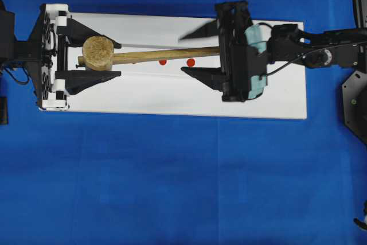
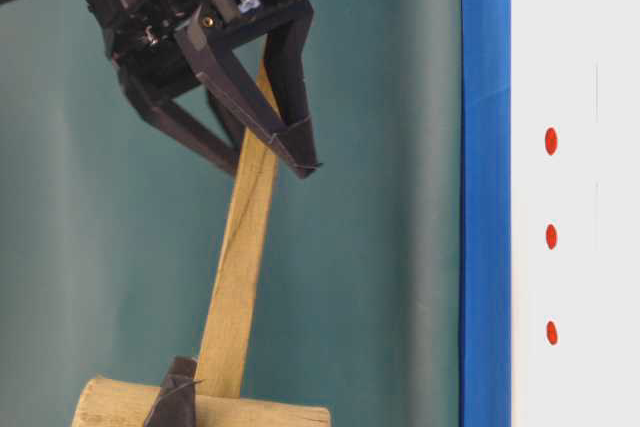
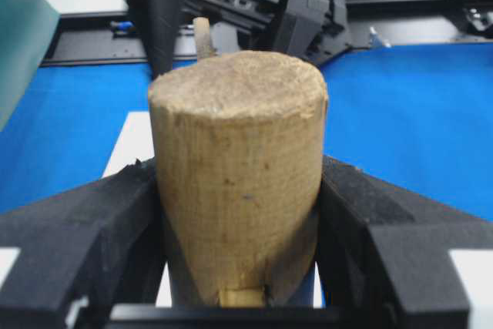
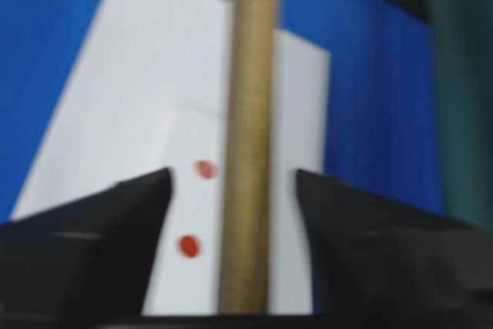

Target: Hit the mark with a hammer.

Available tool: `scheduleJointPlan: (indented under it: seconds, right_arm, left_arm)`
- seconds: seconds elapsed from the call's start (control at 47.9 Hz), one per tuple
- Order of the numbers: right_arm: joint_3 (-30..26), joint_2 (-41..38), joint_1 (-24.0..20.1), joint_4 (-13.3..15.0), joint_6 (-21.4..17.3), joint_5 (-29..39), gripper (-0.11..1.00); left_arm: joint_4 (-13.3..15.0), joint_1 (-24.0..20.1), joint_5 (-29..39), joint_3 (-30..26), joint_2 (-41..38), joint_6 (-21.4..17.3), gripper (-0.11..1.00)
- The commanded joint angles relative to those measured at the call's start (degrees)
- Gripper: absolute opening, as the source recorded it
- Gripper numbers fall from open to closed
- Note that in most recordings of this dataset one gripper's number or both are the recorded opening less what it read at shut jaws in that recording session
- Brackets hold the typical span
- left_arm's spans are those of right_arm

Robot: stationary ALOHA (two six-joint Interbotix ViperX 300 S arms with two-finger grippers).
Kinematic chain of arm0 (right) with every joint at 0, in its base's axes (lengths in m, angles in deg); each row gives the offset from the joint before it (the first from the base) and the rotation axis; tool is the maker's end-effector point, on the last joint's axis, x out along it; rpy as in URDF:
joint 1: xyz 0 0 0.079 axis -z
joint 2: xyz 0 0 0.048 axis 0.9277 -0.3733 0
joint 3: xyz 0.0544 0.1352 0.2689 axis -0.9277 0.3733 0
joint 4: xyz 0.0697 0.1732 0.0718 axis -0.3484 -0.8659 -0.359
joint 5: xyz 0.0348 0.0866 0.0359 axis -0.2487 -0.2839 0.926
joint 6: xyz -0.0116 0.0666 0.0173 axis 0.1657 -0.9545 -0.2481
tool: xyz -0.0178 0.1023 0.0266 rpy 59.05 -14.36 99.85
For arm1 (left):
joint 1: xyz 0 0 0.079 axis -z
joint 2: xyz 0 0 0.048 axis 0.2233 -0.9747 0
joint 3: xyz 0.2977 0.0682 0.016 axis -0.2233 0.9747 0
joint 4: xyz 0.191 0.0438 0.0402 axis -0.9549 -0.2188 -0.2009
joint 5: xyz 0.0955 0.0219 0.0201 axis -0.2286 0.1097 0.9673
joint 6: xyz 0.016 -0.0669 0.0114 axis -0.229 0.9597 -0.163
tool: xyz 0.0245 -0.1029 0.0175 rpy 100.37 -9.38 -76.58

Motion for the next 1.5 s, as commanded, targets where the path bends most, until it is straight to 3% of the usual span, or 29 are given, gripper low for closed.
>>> scheduleJointPlan:
  seconds: [0.0,0.063,0.146,0.605,0.897,1.022,1.085,1.252,1.481]
  right_arm:
    - [-2.2,-0.18,-0.09,-0.18,0.0,2.11,0.36]
    - [-2.55,-0.44,-0.09,-0.18,0.0,2.81,0.18]
    - [-2.64,-0.44,-0.09,-0.26,0.0,2.72,0.05]
    - [-2.55,-0.44,0.0,-3.78,-0.18,2.72,0.05]
    - [-2.2,-0.26,-0.09,-5.54,-0.18,2.99,0.05]
    - [-2.2,-0.18,-0.09,-6.68,-0.18,3.08,0.03]
    - [-2.2,-0.18,-0.09,-7.21,-0.18,3.08,0.03]
    - [-1.58,0.26,-0.09,-8.7,-0.18,3.34,0.03]
    - [2.11,4.04,0.0,-11.87,-0.18,3.34,0.03]
  left_arm:
    - [-0.09,0.18,-0.35,-1.93,0.97,-0.09,0.46]
    - [-0.09,0.09,-0.35,-2.02,1.05,-0.09,0.46]
    - [-0.09,0.18,-0.35,-1.93,1.23,0.09,0.46]
    - [0.0,0.35,0.7,-2.02,0.97,-1.14,0.46]
    - [0.09,0.35,3.08,-1.93,1.05,0.0,0.47]
    - [0.09,0.35,3.08,-1.76,1.32,-0.09,0.78]
    - [0.09,0.35,3.16,-1.67,1.41,-0.09,0.88]
    - [0.09,0.35,5.1,-0.97,2.81,-0.18,0.81]
    - [0.09,0.35,8.44,2.55,9.14,0.0,0.82]
